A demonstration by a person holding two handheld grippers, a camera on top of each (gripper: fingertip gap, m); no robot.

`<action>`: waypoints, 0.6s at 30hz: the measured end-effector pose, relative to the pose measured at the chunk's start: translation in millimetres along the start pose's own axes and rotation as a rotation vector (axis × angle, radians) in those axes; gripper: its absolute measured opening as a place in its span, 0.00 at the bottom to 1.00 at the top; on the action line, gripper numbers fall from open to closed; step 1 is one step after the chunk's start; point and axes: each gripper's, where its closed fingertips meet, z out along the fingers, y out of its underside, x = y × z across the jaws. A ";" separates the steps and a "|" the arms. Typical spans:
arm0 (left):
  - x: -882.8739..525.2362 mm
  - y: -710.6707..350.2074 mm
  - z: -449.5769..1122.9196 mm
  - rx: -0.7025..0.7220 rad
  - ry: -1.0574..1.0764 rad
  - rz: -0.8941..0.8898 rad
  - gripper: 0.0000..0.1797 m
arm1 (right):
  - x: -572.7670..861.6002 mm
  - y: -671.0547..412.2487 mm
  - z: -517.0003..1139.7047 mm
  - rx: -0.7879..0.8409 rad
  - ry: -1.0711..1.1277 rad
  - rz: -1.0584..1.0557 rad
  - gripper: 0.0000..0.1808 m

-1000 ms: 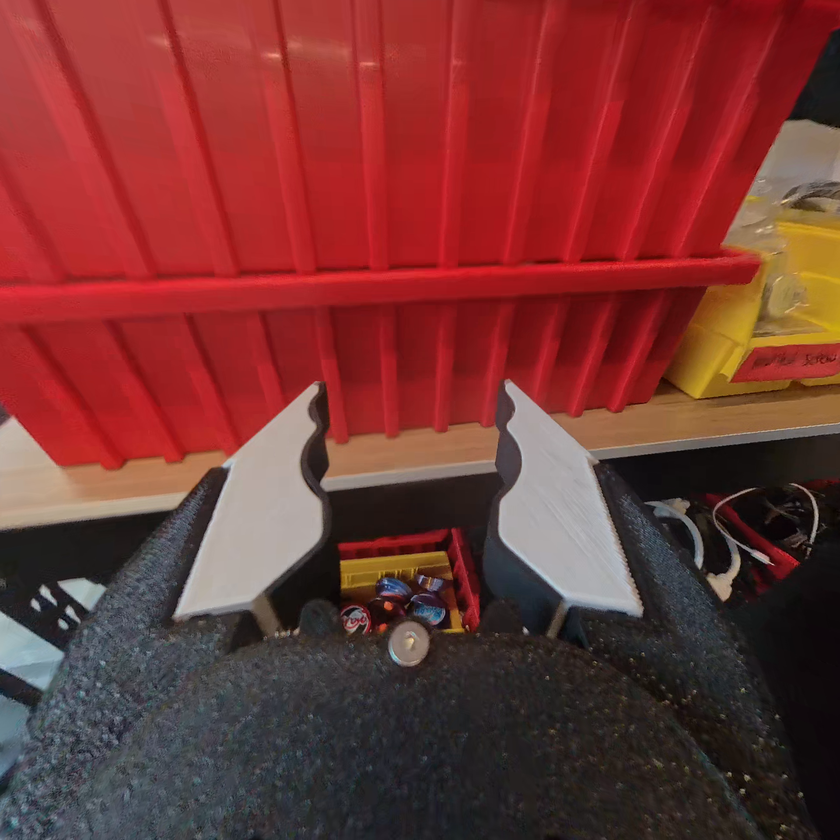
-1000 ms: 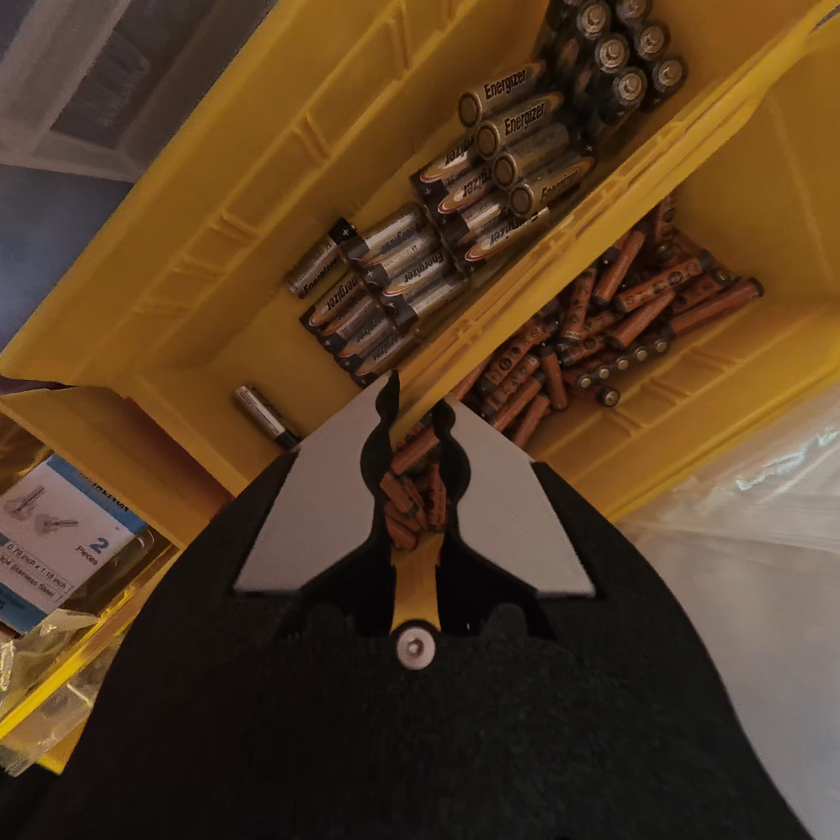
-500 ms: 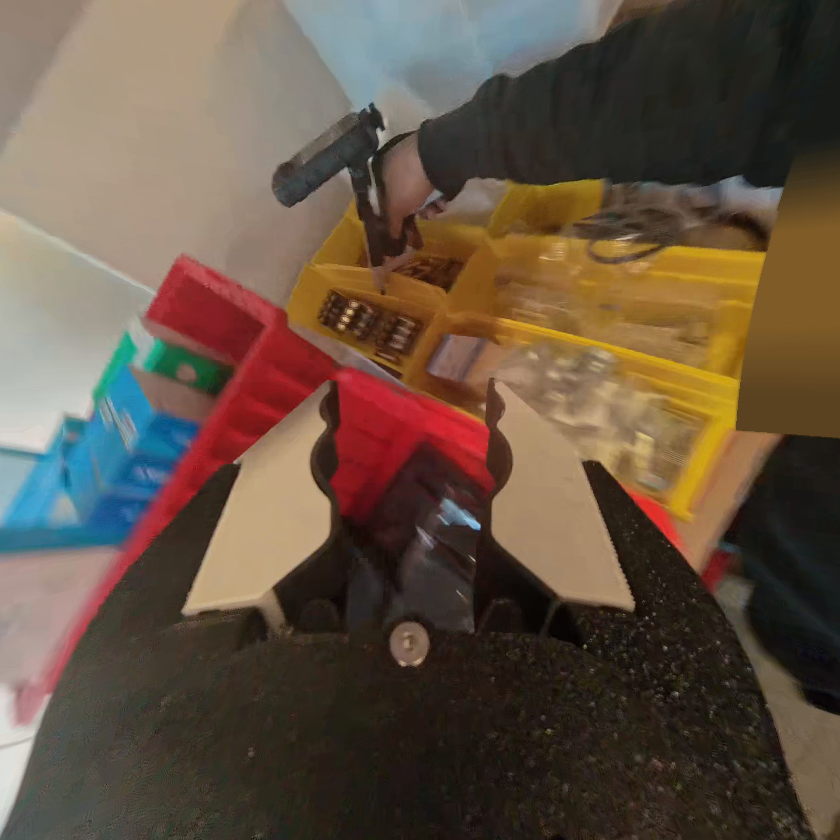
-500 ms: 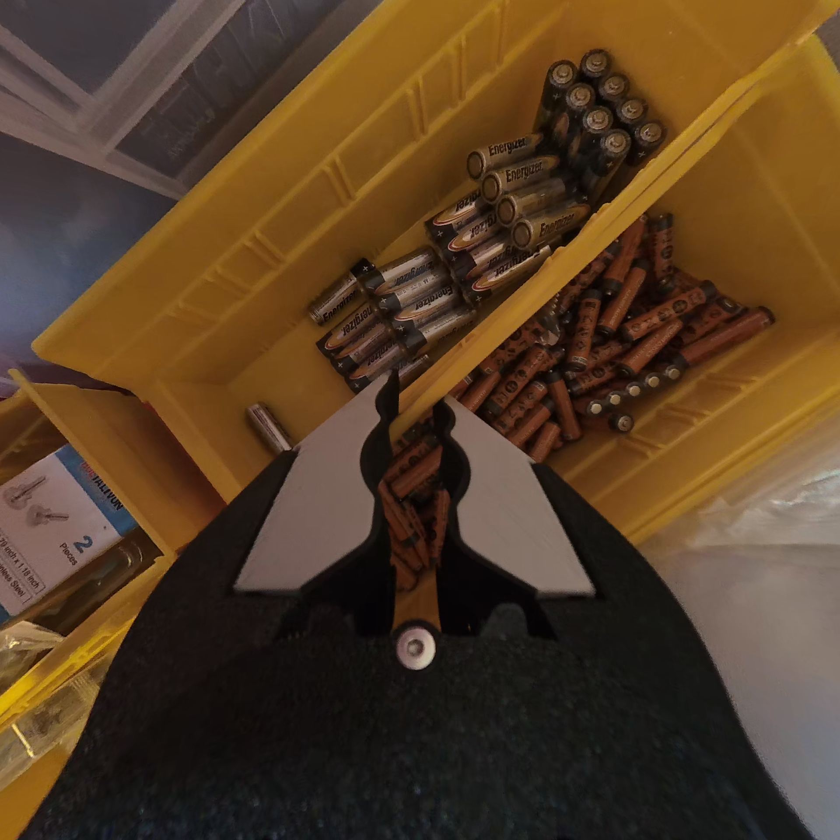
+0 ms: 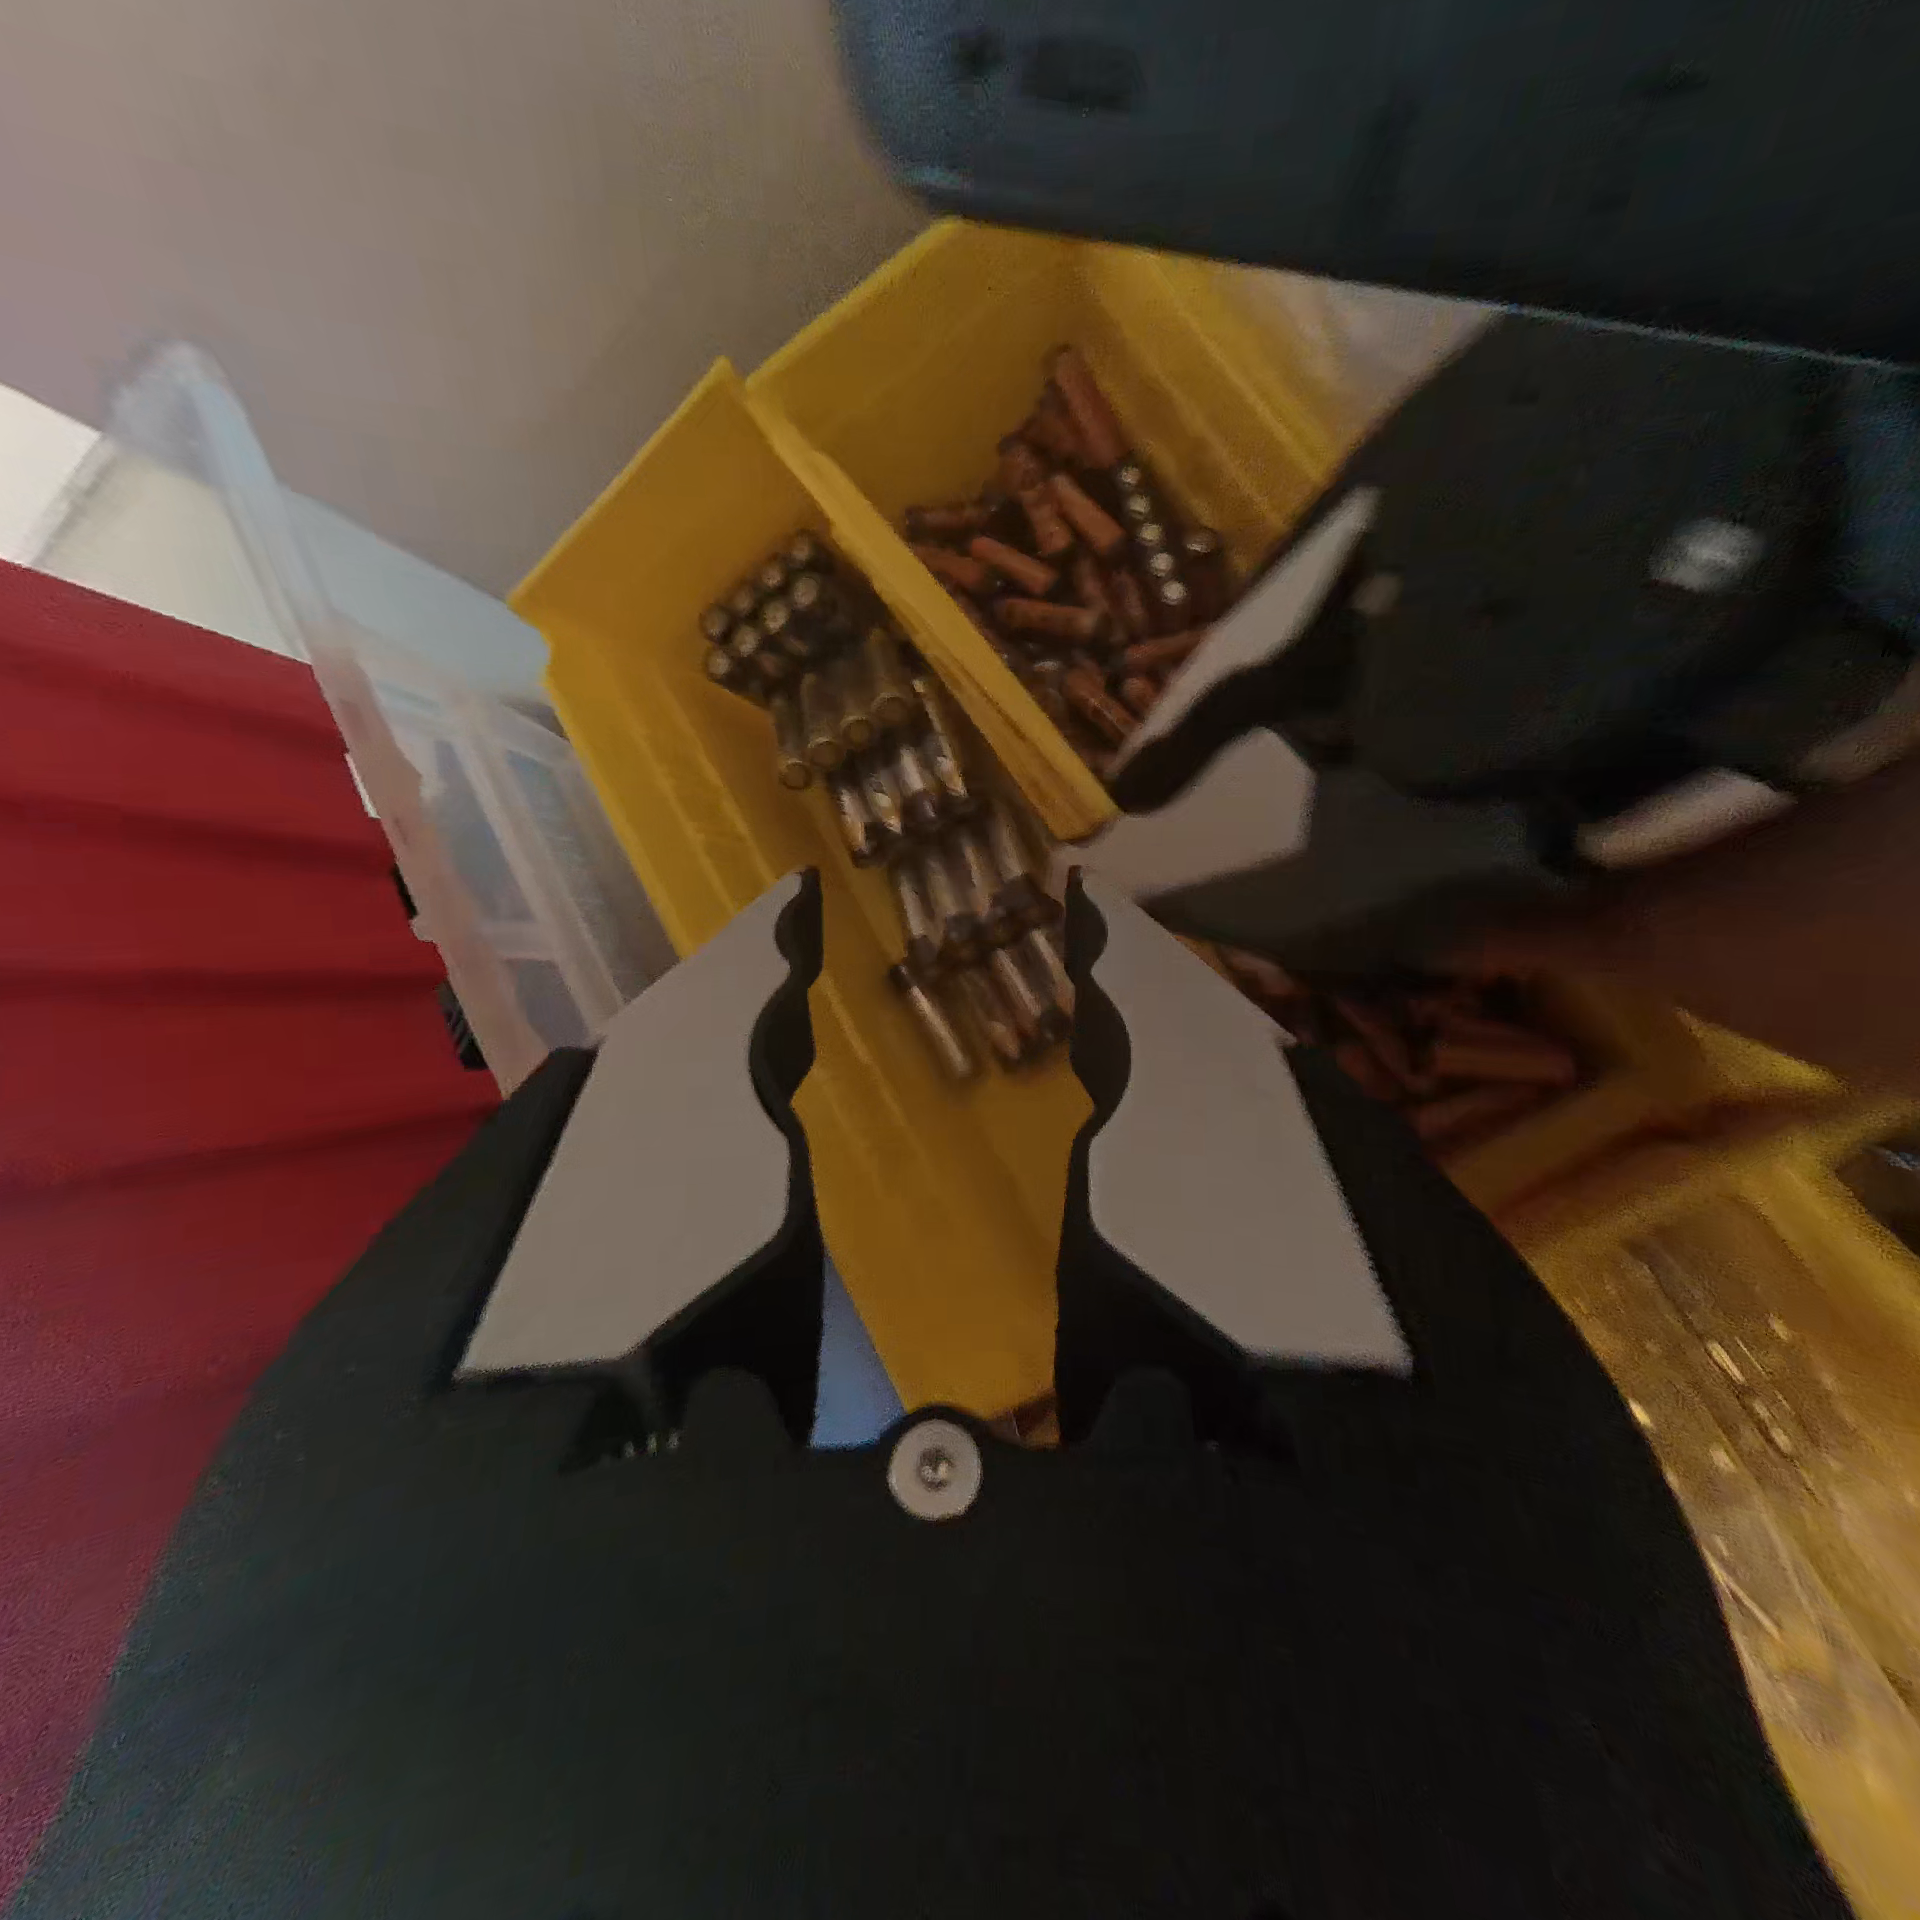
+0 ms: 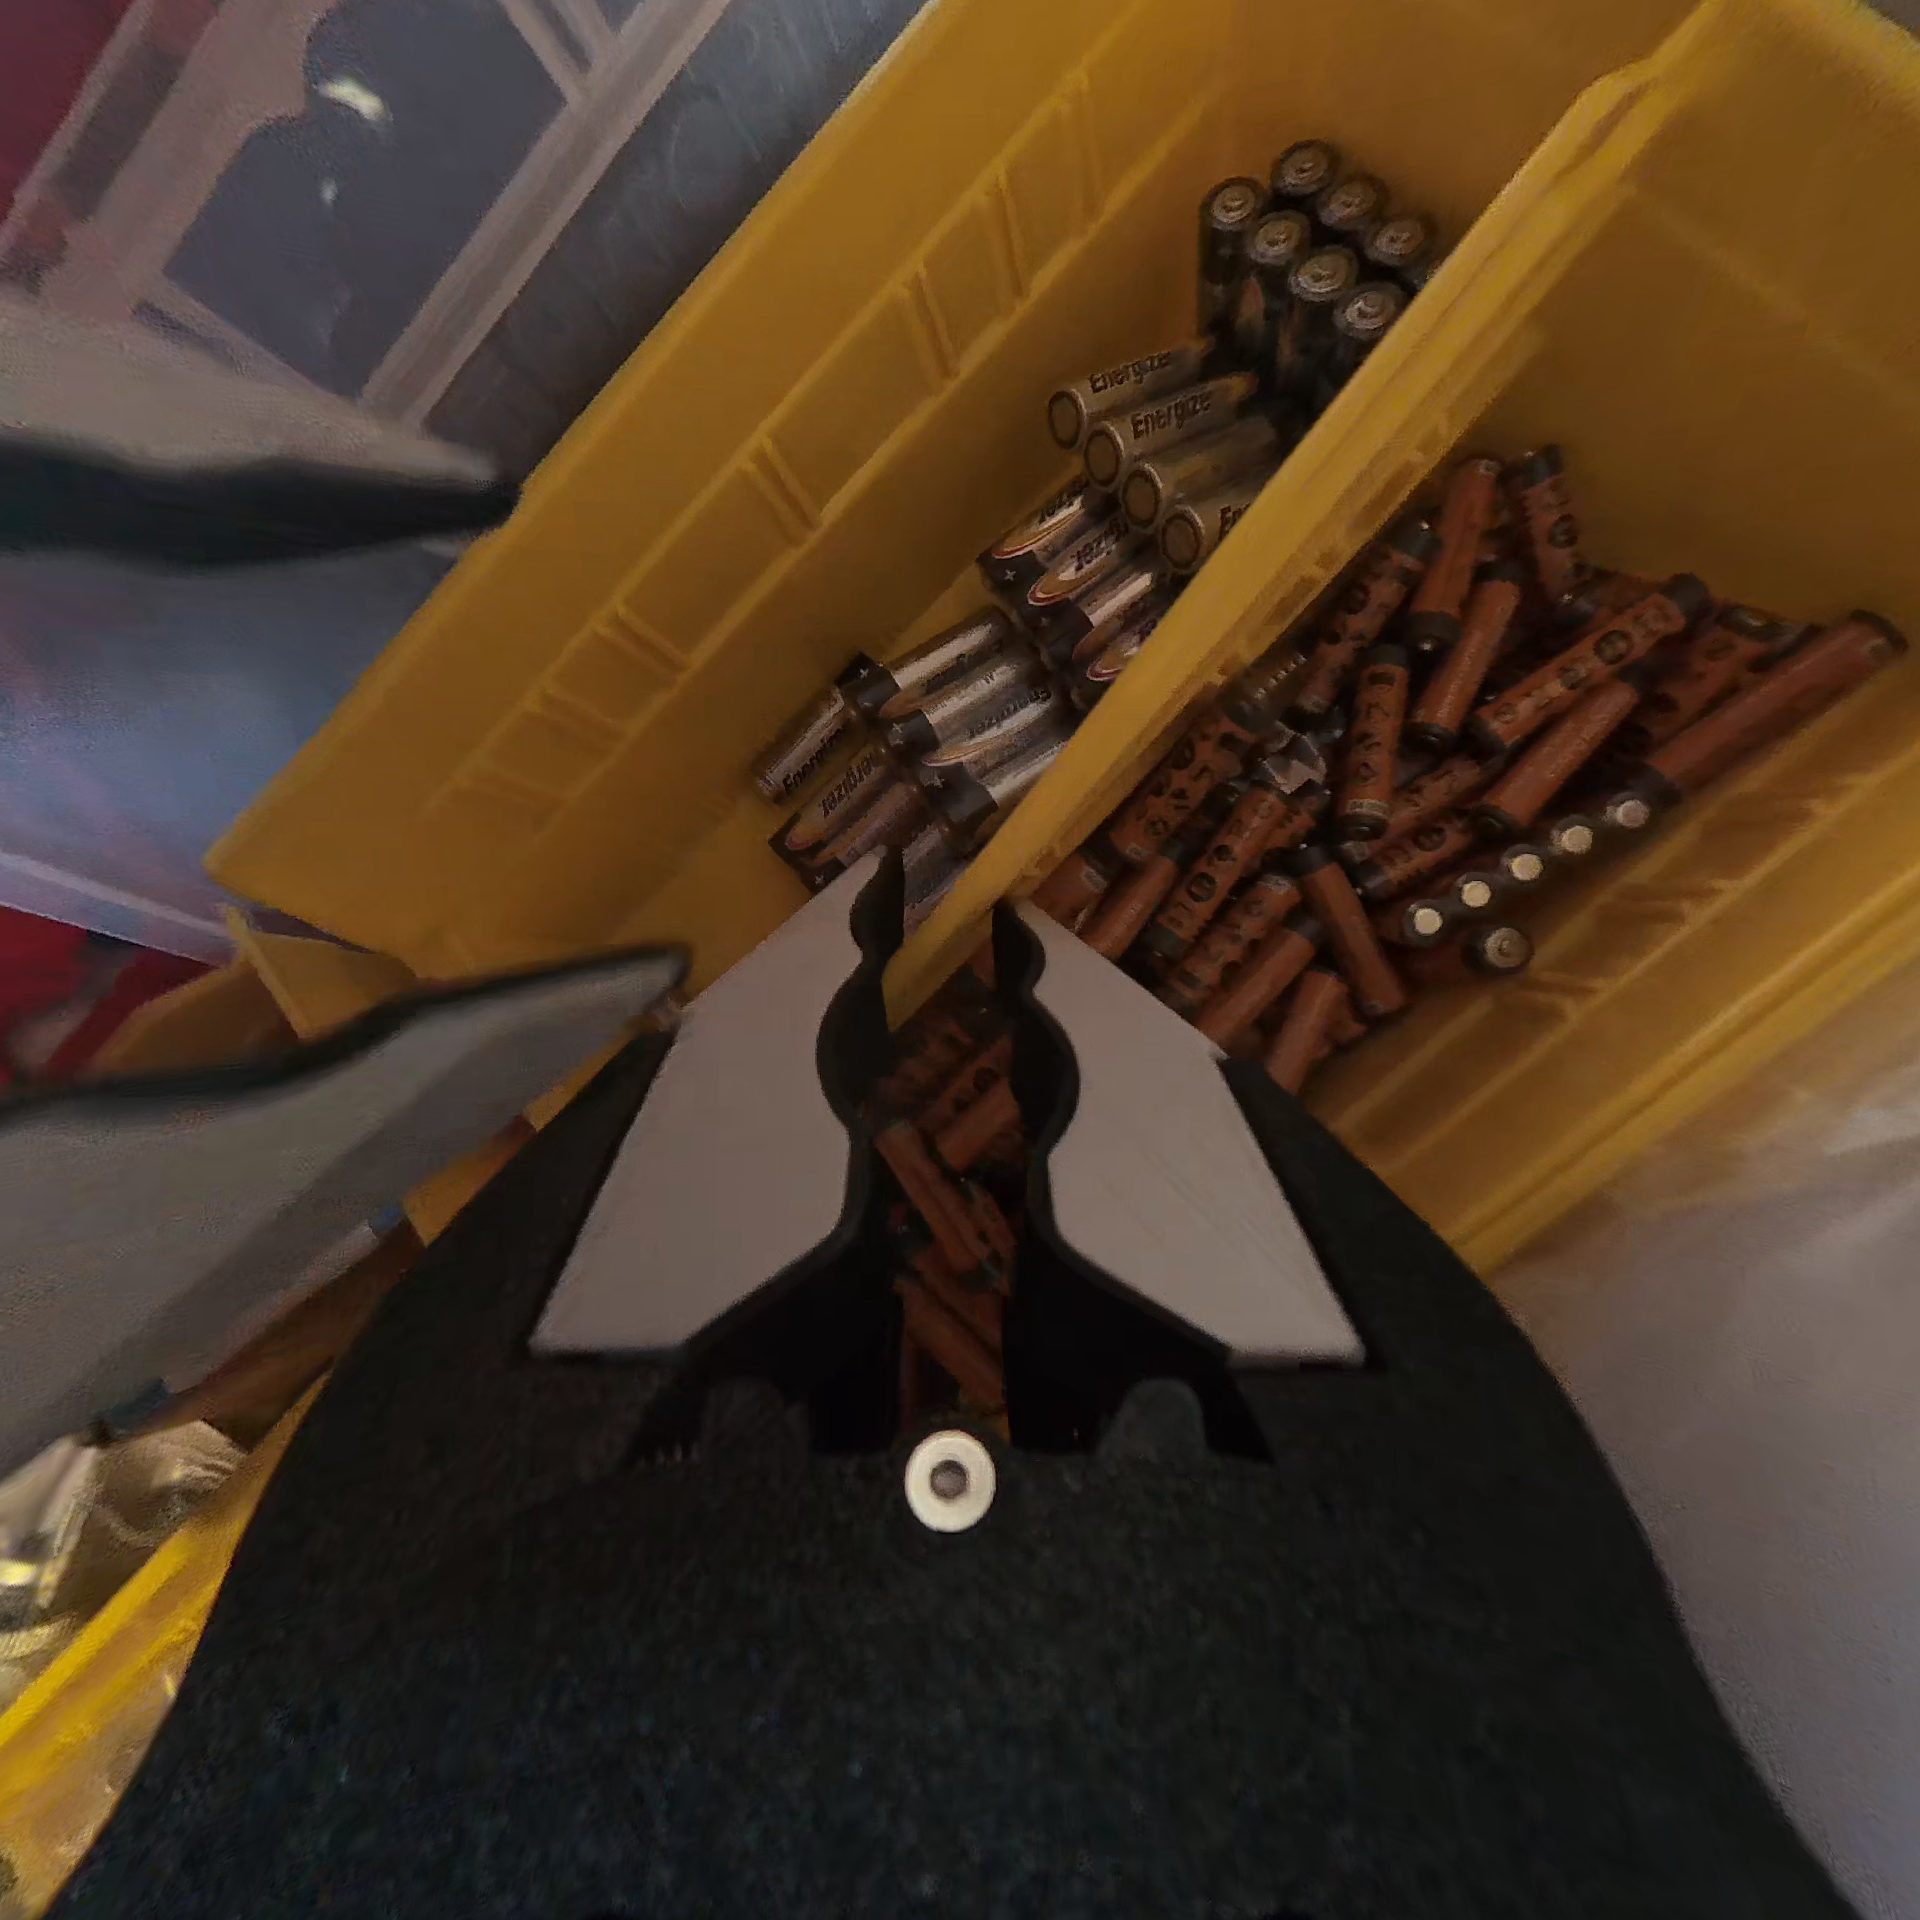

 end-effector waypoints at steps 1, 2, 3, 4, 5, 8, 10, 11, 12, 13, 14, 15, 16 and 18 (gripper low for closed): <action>-5.1 -2.2 8.4 -0.003 -0.020 -0.009 0.24 | 0.3 0.1 -0.2 0.014 -0.007 0.016 0.08; -10.4 -2.0 16.1 -0.023 -0.049 -0.001 0.22 | 0.3 0.1 -0.2 0.027 -0.012 0.032 0.08; -17.1 1.0 24.9 -0.056 -0.089 0.024 0.22 | 0.4 0.0 -0.3 0.040 -0.015 0.044 0.09; -23.2 5.1 34.4 -0.091 -0.127 0.057 0.22 | 0.6 0.0 -0.4 0.054 -0.018 0.055 0.09; -26.9 9.7 44.3 -0.124 -0.151 0.089 0.22 | 0.8 -0.1 -0.5 0.066 -0.018 0.061 0.09; -30.4 -1.6 66.7 -0.044 -0.150 0.152 0.18 | 1.3 -0.3 -0.8 0.082 -0.021 0.094 0.09; -32.9 -13.6 74.6 0.030 -0.131 0.182 0.18 | 1.2 -0.2 -0.9 0.082 -0.024 0.096 0.09; -34.0 -15.7 79.1 0.039 -0.110 0.160 0.20 | 0.9 -0.6 -0.8 0.083 -0.028 0.101 0.09; -34.5 -13.3 85.1 0.019 -0.081 0.118 0.23 | 0.6 -1.2 -0.6 0.084 -0.031 0.100 0.10; -35.1 -4.2 92.9 -0.045 -0.057 0.078 0.26 | 0.3 -1.7 -0.2 0.086 -0.027 0.088 0.11; -34.1 6.8 100.5 -0.113 -0.039 0.059 0.29 | 0.0 -2.2 0.2 0.088 -0.023 0.087 0.11; -32.4 15.5 106.5 -0.164 -0.026 0.059 0.31 | 0.0 -3.0 0.6 0.092 -0.017 0.084 0.12; -33.7 19.8 110.9 -0.189 -0.040 0.076 0.30 | -0.6 -3.3 0.8 0.094 -0.012 0.079 0.13; -41.8 22.1 117.0 -0.216 -0.106 0.146 0.25 | -6.4 -5.5 -2.6 0.124 -0.019 0.057 0.19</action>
